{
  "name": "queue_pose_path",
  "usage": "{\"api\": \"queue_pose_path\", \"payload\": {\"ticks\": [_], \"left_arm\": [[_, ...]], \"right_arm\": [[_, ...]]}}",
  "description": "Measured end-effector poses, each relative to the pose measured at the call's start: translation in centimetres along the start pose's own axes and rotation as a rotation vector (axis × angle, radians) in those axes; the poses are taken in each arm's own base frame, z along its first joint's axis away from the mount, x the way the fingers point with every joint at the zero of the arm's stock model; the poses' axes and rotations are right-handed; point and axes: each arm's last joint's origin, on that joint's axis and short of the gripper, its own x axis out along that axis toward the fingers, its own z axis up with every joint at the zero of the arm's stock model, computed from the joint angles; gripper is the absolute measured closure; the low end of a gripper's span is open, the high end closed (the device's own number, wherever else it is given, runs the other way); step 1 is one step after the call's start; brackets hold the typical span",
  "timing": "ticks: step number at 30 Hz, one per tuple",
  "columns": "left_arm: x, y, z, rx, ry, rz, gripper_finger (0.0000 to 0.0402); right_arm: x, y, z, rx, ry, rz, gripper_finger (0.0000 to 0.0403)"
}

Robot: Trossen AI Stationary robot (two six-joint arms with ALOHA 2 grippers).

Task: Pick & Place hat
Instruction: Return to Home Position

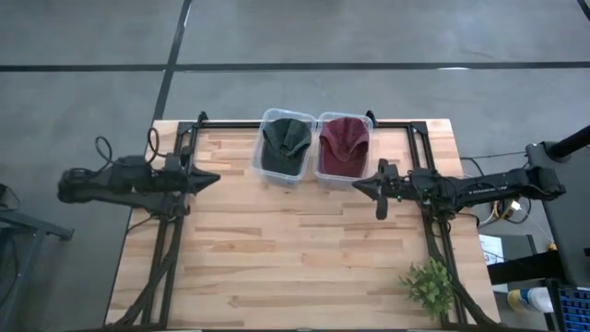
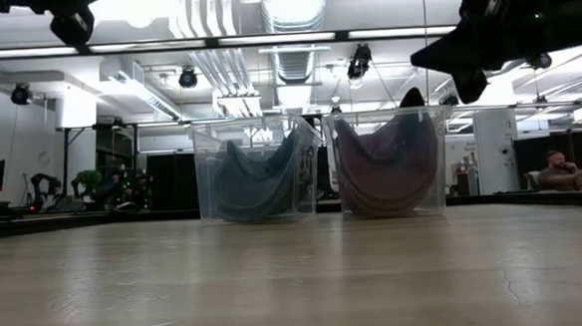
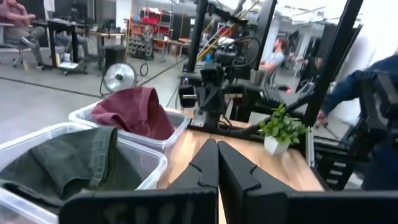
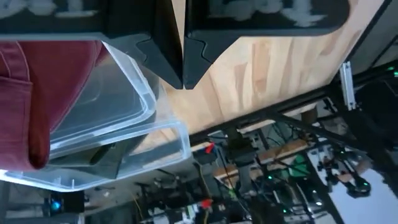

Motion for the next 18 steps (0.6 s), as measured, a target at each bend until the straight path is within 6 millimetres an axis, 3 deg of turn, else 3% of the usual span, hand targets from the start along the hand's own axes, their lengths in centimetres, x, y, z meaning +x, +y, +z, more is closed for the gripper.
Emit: {"api": "queue_pose_path", "payload": {"ticks": [7,18], "left_arm": [[-2.4,0.6,-0.4,-0.027,-0.099,-0.003,0.0402],[-5.2,1.5,-1.4,-0.037,-0.11,0.043,0.0402]], "right_arm": [[-0.9,-0.1,-0.8,-0.025,0.006,0.097,0.0394],[-2.1,-0.3,-0.7,-0.111,0.015,0.095,0.0394]]}}
